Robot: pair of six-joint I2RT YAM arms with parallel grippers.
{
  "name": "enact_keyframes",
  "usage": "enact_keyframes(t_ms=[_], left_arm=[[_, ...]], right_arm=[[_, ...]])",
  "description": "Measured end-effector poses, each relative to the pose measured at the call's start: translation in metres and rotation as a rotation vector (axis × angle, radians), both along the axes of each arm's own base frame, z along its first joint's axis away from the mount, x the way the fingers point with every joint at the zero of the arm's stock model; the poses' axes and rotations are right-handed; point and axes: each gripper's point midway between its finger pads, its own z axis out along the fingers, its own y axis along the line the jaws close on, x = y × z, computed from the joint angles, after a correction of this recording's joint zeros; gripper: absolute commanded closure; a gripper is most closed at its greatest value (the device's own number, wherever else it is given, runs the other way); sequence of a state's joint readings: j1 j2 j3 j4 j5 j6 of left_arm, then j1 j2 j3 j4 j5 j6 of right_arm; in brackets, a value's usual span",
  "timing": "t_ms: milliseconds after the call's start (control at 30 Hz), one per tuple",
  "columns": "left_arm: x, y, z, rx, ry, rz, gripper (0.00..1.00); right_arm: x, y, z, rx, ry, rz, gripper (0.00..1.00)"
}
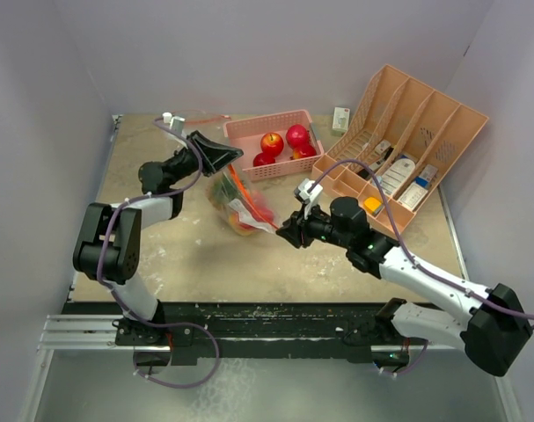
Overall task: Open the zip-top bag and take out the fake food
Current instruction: Adjust the zipper food storage bag at the center of the board.
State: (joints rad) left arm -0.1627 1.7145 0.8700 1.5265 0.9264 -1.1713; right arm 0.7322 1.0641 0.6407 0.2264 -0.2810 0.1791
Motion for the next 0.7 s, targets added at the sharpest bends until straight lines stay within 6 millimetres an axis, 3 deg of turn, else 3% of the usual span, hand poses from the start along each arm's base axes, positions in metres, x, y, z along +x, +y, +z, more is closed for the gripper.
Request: enact_keyframes(t_ms=[233, 500, 700], left_arm=[[-0.001, 0.002, 0.003, -0.001, -0.006, 0.004, 1.00], [-0.002, 0.003, 0.005, -0.003, -0.011, 0.007, 1.00], [-0.004, 0.010, 0.008, -0.014, -0.002, 0.024, 1.00]], right_arm=[[0.002, 0.000, -0.009, -0.026, 0.007, 0.000, 1.00], [0.000, -0.008, 0.007, 0.004, -0.031, -0.028, 1.00], [0.001, -0.027, 0.046, 0.069, -0.127, -0.120, 1.00]])
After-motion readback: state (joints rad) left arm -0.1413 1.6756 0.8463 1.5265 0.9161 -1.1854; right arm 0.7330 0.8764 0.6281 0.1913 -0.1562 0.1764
